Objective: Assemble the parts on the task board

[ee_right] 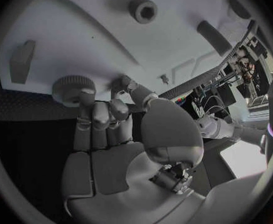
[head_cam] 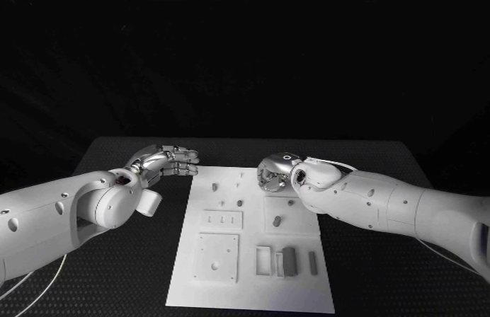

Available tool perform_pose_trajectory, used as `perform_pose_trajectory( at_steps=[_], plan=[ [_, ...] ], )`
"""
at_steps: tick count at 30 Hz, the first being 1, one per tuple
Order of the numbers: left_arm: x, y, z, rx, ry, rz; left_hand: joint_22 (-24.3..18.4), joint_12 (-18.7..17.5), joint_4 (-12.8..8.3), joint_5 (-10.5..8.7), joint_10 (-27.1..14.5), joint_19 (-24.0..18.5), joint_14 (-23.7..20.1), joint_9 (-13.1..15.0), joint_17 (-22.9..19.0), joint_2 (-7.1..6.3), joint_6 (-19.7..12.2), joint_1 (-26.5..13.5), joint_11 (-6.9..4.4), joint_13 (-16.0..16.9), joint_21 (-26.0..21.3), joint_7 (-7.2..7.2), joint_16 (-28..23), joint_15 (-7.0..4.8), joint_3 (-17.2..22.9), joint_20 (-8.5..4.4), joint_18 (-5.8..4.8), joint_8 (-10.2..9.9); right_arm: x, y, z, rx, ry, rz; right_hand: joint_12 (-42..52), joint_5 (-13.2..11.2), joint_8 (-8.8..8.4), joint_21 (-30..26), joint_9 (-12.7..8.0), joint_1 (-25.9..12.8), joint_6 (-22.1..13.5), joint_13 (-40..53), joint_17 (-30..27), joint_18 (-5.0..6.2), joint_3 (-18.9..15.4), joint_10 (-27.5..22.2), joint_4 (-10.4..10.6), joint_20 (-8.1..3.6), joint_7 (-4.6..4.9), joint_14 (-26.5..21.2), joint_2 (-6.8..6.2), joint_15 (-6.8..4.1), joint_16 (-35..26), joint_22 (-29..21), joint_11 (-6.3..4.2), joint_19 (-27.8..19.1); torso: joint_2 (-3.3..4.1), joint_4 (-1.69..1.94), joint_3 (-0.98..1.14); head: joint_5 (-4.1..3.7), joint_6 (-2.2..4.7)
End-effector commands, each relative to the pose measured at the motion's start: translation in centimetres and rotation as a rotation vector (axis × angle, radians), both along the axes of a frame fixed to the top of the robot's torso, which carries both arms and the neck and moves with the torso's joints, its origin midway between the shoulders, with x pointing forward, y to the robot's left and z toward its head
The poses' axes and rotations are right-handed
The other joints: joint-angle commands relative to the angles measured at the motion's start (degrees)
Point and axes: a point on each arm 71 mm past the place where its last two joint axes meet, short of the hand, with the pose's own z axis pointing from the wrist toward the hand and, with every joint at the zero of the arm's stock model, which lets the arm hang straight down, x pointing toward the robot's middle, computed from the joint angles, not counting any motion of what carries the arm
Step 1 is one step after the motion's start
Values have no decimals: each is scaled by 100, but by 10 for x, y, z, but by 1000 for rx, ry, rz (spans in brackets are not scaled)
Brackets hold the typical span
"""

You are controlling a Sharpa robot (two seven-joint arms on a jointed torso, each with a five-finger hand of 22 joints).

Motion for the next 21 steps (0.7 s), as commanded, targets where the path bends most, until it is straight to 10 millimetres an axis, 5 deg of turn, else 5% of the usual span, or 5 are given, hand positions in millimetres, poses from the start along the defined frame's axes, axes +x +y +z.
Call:
perform_pose_trajectory(
  at_steps=[1,21],
  plan=[
    [-1,-3,1,-11,-8,-15,8,-33,1,12,28,-31,-5,-7,8,18,38,-58,8,-6,-28,22,-33,22,-33,19,23,-37,2,4,10,-26,-87,-17,-32,16,18,43,26,-24,159,-13,-6,27,55,45,-13,-8,97,64,-45,-6,32,83,2,54,7,-4,3,-8,28],
    [0,-6,1,-11,-8,-18,11,-44,0,12,33,-33,-4,-12,11,11,38,-61,8,-6,-29,26,-40,22,-44,20,24,-41,7,46,25,0,-142,12,-43,16,11,59,39,-44,189,-26,-22,27,135,97,-21,-29,84,119,-98,-18,42,81,-11,88,17,5,0,-7,103]
  ],
)
